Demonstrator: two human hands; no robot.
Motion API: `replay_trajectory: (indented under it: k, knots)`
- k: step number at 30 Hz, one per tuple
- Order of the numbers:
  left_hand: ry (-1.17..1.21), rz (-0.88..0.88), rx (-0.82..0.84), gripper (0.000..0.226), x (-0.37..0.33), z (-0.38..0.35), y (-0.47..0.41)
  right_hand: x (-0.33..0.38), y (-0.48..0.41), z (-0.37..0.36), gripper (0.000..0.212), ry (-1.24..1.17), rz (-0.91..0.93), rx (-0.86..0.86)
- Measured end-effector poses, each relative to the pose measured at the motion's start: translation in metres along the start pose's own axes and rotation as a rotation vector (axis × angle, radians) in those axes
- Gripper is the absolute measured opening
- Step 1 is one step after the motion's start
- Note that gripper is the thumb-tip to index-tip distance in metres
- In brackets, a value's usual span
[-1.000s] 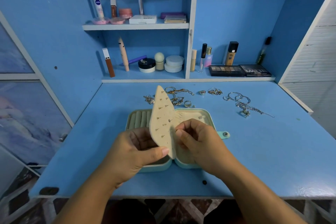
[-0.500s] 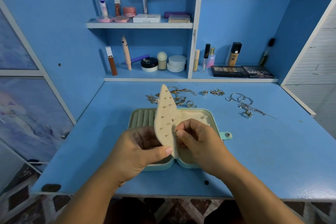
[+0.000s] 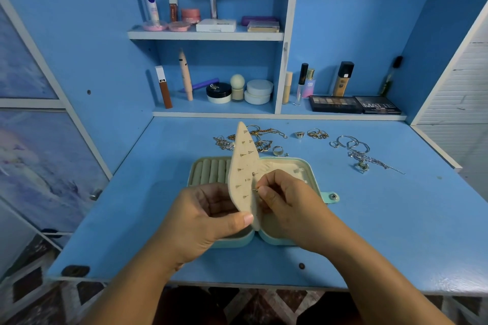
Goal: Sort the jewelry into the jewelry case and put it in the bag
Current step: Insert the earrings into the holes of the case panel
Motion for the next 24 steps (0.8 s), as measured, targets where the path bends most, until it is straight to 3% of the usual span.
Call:
replay_trajectory:
  k: [8,18,21,24]
  knots:
    - [-0.007,0.009,0.01,0.04,0.0,-0.002,0.0,0.034,0.001,0.014,0.009,0.392,0.08,-0.045]
    - [-0.009,-0.004,0.009,0.038,0.0,-0.003,-0.001,0.043,0.008,0.005,0.018,0.502,0.152,-0.219]
    - [-0.007,-0.01,0.008,0.037,-0.001,-0.002,-0.001,0.034,0.009,0.007,0.01,0.337,0.149,-0.231]
    - [-0.007,-0.017,0.012,0.037,-0.002,-0.003,0.0,0.009,0.011,0.01,0.006,0.044,0.008,-0.184]
Point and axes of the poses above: each hand's wrist, its own y-axis away from the middle knuckle, its own z-axis out of the back of the hand, x = y × z, the point moved 10 cm from there along -y, towards the middle knuckle, and after that the axes turned 1 degree about z, right-handed, at the moved point
